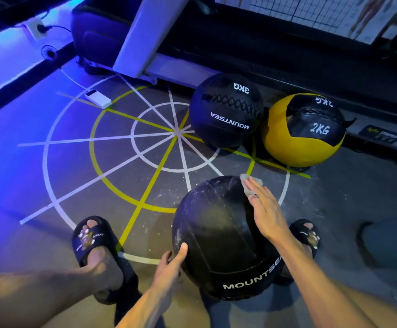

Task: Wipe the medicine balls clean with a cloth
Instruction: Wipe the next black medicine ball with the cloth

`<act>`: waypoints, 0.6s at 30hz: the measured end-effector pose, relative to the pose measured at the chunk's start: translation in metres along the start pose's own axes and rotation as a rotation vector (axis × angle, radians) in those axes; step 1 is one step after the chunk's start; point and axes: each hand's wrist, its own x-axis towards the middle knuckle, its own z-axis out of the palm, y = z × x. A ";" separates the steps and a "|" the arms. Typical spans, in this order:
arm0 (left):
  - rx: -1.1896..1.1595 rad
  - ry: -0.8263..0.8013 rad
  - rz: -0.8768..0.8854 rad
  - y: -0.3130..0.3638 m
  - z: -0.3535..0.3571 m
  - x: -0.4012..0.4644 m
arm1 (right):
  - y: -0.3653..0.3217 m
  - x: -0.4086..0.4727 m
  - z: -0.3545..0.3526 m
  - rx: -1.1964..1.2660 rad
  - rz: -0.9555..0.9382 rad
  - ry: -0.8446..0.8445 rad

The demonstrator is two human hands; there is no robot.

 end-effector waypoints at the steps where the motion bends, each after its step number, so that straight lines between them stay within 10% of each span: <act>1: -0.001 -0.006 -0.045 -0.002 -0.002 0.002 | -0.006 -0.001 0.001 0.000 -0.006 0.001; 11: -0.180 -0.076 -0.060 -0.008 -0.012 -0.002 | -0.043 -0.020 0.020 -0.046 0.018 0.019; 18: 0.127 0.081 0.432 0.049 -0.063 0.005 | -0.033 -0.065 0.048 0.309 0.180 0.090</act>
